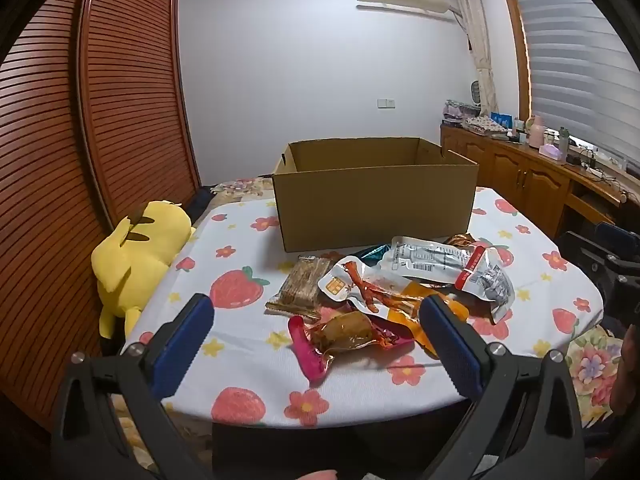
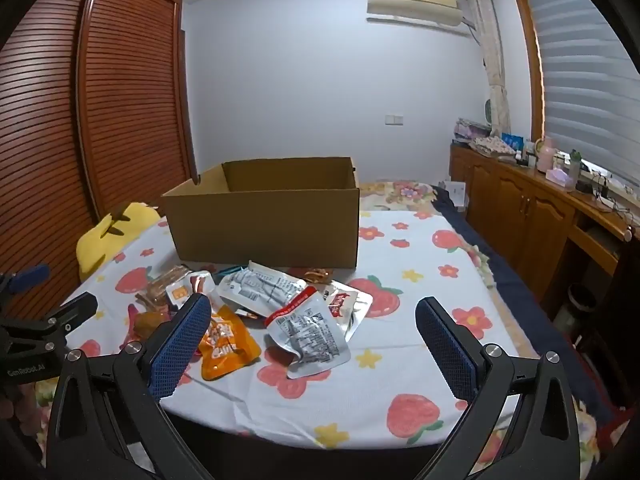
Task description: Organize snacks
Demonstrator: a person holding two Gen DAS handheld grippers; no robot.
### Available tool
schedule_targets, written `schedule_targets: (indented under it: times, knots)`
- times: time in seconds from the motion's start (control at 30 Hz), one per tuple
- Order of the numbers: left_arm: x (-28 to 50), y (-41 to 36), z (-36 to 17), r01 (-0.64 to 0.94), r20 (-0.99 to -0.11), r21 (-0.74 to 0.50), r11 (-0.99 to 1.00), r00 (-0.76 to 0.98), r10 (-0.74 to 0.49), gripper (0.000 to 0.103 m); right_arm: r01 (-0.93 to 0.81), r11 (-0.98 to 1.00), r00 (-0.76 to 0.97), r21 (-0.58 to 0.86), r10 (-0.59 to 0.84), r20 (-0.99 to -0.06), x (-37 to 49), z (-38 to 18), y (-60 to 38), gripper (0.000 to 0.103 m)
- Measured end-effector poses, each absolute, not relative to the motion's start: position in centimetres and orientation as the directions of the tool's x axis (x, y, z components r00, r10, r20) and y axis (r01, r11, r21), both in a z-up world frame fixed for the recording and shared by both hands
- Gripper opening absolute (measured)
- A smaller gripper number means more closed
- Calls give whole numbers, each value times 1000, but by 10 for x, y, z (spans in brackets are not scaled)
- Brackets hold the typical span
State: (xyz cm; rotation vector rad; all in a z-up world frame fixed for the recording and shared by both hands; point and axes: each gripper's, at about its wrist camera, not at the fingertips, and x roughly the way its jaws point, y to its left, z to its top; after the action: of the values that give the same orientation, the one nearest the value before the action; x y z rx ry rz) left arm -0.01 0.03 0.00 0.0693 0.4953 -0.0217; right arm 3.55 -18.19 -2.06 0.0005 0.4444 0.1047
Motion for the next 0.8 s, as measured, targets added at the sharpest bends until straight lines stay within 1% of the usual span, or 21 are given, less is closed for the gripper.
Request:
schedule_targets:
  times: [0.8]
  knots:
    - [0,3,6,29,-464,72,997,886,7,103,-94,995,898,29,97,-429,35,-22,-185,103]
